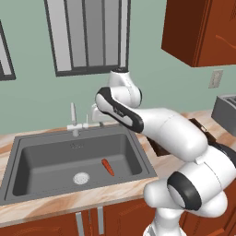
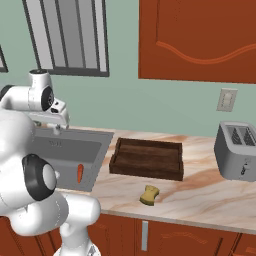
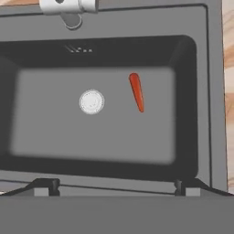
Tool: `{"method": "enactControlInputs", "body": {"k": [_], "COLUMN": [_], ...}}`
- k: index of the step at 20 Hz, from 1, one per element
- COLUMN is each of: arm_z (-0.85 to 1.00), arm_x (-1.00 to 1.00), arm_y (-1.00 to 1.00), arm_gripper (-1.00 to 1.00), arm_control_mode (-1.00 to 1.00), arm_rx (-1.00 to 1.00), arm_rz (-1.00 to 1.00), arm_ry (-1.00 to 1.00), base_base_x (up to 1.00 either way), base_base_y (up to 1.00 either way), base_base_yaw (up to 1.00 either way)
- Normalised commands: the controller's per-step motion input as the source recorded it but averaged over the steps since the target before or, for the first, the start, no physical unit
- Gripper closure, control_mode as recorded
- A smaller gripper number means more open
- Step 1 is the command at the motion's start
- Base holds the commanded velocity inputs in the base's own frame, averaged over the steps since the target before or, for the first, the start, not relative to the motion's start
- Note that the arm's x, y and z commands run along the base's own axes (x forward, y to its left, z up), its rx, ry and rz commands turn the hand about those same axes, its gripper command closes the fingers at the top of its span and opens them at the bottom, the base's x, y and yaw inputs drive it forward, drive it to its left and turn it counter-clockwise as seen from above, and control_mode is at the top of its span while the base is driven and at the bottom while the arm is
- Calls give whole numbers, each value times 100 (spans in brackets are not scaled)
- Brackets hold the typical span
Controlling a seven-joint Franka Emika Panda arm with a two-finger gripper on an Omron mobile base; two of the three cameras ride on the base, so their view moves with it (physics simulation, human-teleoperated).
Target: Pick up all produce items and place them in the sink. Turn on the sink faucet to wash them. Then turn the sink off and put them in the tray.
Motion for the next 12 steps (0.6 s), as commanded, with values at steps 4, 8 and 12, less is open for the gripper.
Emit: {"method": "enactControlInputs", "body": {"k": [4, 8, 12], "arm_z": [-30, -32, -28], "arm_x": [-4, -3, 0], "arm_y": [-12, -10, -7], "arm_gripper": [-100, -100, -100], "arm_control_mode": [-100, -100, -100], "arm_rx": [0, 0, 0], "arm_rz": [-1, -1, 0], "arm_ry": [0, 0, 0], "base_base_x": [0, 0, 0], "base_base_y": [0, 0, 0], "base_base_yaw": [0, 0, 0]}}
